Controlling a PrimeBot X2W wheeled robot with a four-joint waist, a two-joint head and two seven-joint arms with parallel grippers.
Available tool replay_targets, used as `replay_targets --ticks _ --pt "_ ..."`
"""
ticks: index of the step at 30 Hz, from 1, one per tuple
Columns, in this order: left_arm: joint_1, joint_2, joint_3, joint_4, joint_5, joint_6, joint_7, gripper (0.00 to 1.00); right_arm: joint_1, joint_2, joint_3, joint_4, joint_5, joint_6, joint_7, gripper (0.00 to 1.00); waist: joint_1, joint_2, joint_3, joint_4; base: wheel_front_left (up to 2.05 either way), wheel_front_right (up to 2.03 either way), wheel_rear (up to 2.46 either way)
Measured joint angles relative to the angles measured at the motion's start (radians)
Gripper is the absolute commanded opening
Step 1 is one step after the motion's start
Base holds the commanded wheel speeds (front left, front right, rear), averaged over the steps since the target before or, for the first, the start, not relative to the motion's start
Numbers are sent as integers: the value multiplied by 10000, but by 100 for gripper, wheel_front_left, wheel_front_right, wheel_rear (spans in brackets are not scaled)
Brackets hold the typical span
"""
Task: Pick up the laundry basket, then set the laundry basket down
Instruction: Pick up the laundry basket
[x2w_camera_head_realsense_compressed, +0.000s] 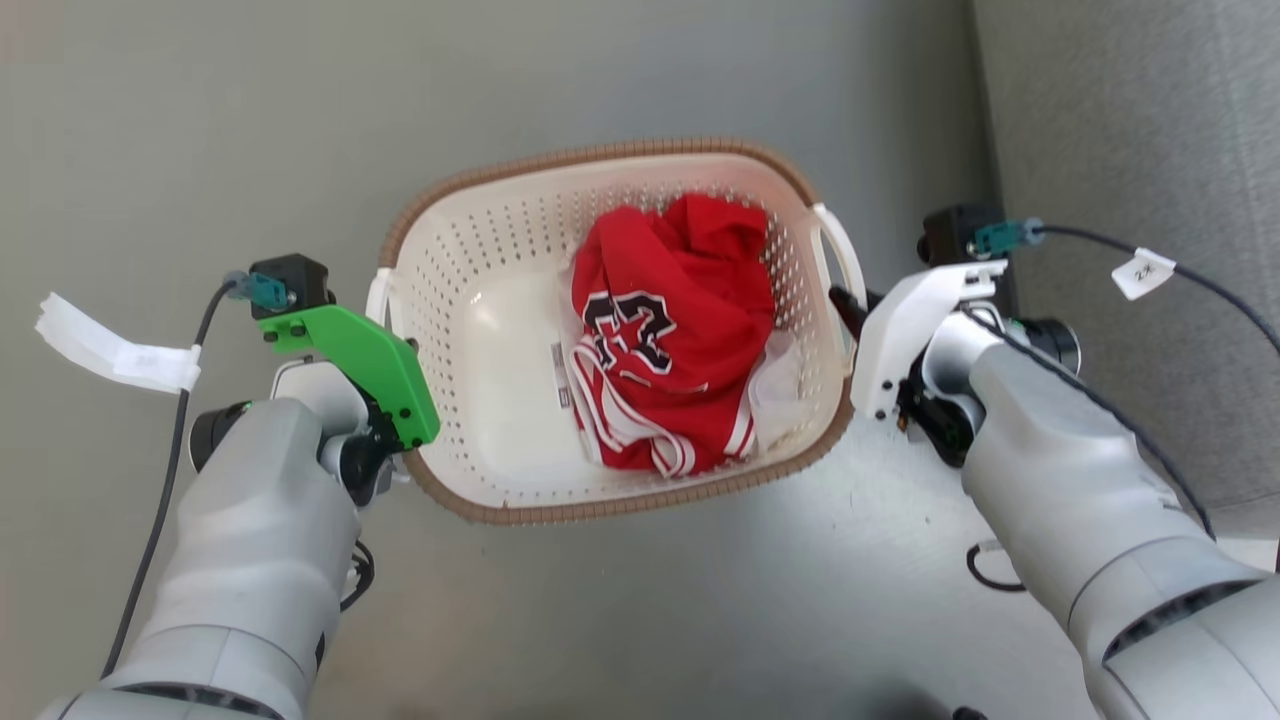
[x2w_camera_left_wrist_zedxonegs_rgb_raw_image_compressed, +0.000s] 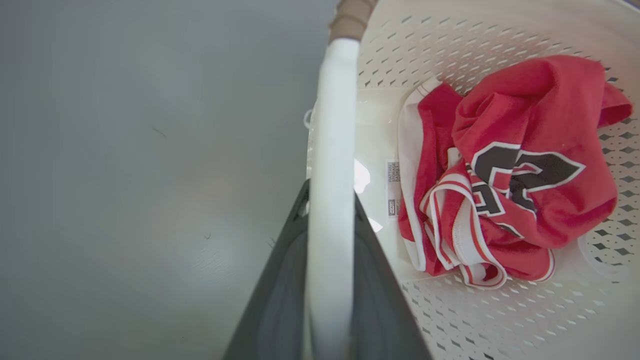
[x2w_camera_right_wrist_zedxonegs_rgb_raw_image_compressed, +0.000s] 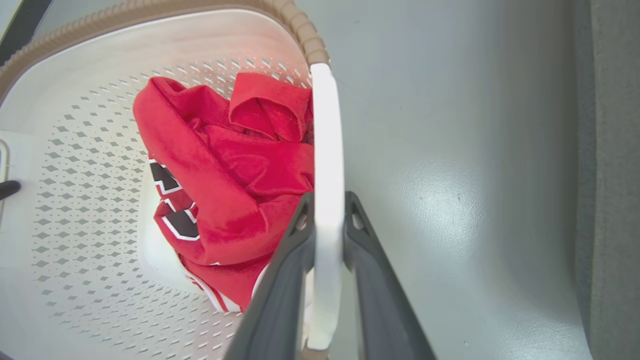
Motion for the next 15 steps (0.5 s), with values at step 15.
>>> replay_targets --ticks 15 --pt "792 2 -221 192 -454 -10 815 0 970 -2 468 -107 637 0 963 0 0 0 -1801 -77 0 0 0"
